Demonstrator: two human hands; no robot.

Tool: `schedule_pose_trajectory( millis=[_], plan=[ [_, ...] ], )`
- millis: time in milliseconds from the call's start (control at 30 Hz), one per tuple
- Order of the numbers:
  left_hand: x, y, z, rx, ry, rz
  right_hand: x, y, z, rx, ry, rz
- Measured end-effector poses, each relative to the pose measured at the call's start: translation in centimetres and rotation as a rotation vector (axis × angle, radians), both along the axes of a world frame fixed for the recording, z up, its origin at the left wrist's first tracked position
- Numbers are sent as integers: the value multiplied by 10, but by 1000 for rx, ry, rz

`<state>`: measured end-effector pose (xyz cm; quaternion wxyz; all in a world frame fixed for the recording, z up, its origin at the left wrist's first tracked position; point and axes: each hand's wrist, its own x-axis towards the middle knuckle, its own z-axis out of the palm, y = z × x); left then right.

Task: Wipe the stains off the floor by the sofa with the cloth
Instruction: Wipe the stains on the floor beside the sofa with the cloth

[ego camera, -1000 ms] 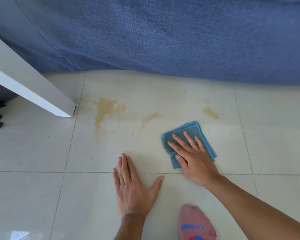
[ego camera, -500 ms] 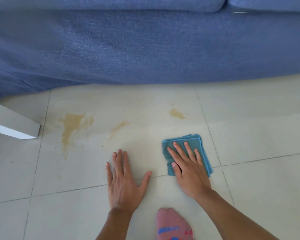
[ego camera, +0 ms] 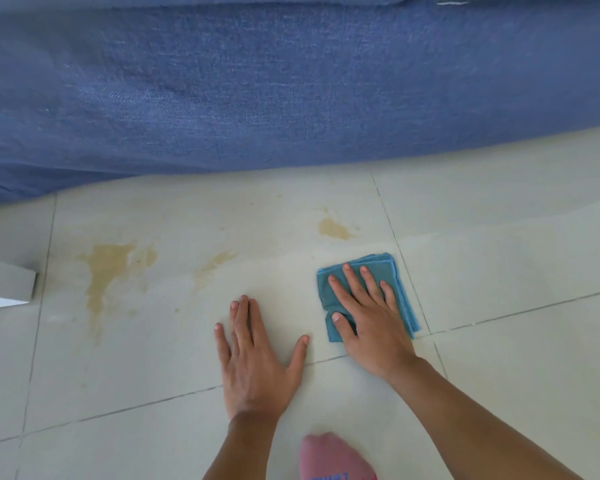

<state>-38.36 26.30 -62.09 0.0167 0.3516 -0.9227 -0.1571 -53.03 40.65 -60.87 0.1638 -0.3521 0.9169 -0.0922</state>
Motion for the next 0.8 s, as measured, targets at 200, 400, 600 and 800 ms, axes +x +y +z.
schedule_pose_trajectory(
  millis=[200,400,600,800],
  plan=[
    [-1,0,-1,0,-3,-1,-44,-47,6,21,-20,203],
    [-1,0,0,-1,-1,3,-38,-55,7,-36,-67,171],
    [-3,1,2,-6,4,-6,-23,-11,0,-46,-2,25],
    [-2,2,2,-8,-17,-7,-42,-1,-6,42,75,-257]
  ],
)
